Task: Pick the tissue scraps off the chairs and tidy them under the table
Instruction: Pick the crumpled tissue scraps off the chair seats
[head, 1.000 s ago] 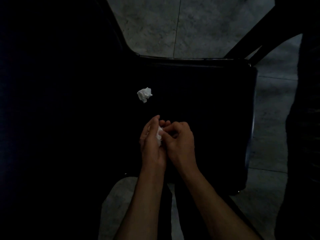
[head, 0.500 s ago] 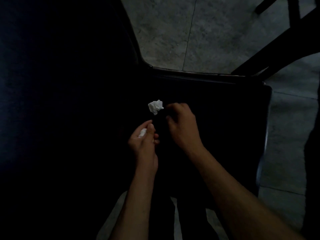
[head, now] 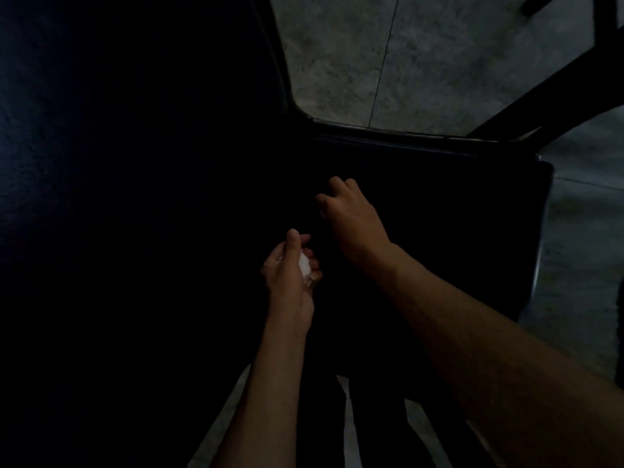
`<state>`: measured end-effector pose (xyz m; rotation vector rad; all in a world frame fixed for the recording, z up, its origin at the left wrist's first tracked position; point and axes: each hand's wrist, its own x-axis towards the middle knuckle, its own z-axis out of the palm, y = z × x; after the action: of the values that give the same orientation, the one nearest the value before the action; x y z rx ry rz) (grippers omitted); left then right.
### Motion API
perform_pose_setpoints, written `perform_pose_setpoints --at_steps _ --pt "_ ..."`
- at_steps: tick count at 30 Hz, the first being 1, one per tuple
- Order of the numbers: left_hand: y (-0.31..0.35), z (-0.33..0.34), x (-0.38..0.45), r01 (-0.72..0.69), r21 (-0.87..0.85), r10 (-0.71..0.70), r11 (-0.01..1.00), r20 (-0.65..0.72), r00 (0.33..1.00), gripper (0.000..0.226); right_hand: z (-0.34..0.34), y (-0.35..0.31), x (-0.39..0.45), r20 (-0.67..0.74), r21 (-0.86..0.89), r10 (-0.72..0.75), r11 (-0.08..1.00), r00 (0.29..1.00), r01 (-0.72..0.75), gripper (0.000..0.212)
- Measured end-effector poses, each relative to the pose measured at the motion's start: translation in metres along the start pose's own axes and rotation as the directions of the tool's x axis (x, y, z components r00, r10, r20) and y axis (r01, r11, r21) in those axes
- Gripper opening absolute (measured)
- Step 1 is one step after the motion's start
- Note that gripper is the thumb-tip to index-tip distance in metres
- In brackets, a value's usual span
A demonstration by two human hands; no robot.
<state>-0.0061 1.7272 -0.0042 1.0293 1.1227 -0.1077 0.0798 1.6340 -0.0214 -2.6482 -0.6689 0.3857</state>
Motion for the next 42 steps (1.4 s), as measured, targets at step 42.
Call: perform_pose_setpoints --at_steps 42 --pt "-0.023 0.022 -0.091 -0.030 -0.068 0.042 0.997 0.189 0.981 0.023 -0.028 -0.052 -0.148 0.091 0.956 0.642 0.157 0.761 -0.247 0.007"
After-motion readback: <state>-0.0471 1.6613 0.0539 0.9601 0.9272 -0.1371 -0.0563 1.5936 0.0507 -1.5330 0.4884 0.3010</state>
